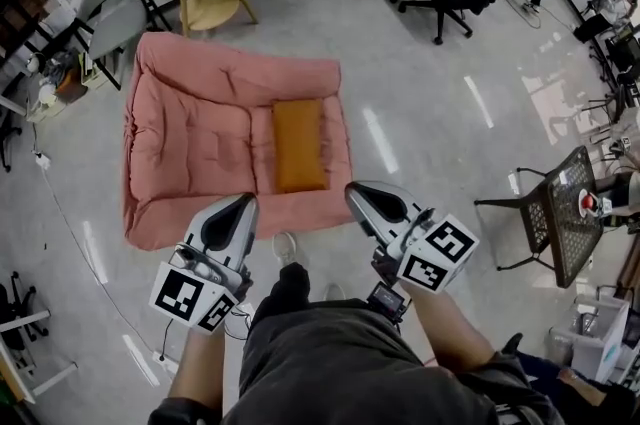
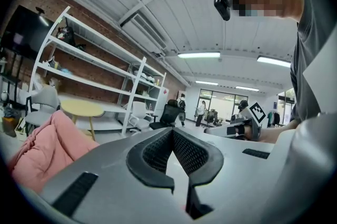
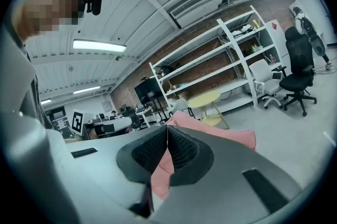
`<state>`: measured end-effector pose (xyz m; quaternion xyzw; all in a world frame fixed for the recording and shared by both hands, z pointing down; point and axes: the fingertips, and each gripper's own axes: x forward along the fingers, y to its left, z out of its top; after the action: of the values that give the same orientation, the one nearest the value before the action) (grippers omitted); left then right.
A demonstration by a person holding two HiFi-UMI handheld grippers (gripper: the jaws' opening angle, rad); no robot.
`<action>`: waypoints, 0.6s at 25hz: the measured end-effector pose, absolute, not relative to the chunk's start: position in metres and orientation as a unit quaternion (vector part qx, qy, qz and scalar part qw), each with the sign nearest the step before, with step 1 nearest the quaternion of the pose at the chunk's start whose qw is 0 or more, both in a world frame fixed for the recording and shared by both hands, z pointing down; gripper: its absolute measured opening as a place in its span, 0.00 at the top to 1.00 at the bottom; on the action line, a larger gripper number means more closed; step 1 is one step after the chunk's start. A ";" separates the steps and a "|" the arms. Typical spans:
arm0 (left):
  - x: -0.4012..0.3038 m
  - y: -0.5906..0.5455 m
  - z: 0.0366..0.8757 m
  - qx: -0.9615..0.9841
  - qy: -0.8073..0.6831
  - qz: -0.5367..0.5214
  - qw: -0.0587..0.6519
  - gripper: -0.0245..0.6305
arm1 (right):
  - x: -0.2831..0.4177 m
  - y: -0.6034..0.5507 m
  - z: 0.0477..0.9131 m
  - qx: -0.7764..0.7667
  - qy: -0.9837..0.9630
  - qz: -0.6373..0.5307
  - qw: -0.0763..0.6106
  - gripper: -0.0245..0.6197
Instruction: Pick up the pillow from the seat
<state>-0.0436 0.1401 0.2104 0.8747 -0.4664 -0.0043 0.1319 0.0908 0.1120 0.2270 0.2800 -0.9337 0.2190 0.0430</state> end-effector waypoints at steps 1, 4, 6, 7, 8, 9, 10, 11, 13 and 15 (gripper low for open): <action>-0.049 0.132 0.213 0.876 -0.464 -0.002 0.134 0.96 | 0.086 0.103 0.229 0.284 -0.932 0.220 0.044 0.94; -0.066 0.106 0.223 0.879 -0.455 0.002 0.144 0.96 | 0.072 0.075 0.237 0.298 -0.926 0.226 0.047 0.94; -0.076 0.089 0.231 0.881 -0.449 0.006 0.150 0.96 | 0.063 0.057 0.243 0.305 -0.923 0.228 0.049 0.94; -0.081 0.081 0.234 0.882 -0.447 0.009 0.151 0.96 | 0.059 0.048 0.246 0.309 -0.922 0.228 0.051 0.94; -0.085 0.073 0.237 0.883 -0.444 0.011 0.152 0.96 | 0.055 0.039 0.249 0.312 -0.921 0.228 0.053 0.94; -0.089 0.066 0.240 0.884 -0.442 0.014 0.152 0.96 | 0.052 0.031 0.252 0.315 -0.920 0.228 0.055 0.94; -0.093 0.059 0.243 0.884 -0.440 0.016 0.153 0.96 | 0.049 0.024 0.256 0.318 -0.918 0.228 0.058 0.94; -0.096 0.052 0.246 0.885 -0.439 0.018 0.155 0.96 | 0.046 0.017 0.260 0.320 -0.917 0.229 0.061 0.94; -0.102 0.039 0.255 0.885 -0.436 0.020 0.161 0.96 | 0.041 0.003 0.268 0.325 -0.915 0.232 0.066 0.94; -0.106 0.025 0.266 0.884 -0.434 0.024 0.171 0.96 | 0.038 -0.011 0.276 0.327 -0.912 0.236 0.073 0.94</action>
<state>-0.1060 0.0251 0.2664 0.8844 -0.4337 0.0236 0.1710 0.0377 -0.0105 0.2762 0.3273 -0.9119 0.2364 0.0729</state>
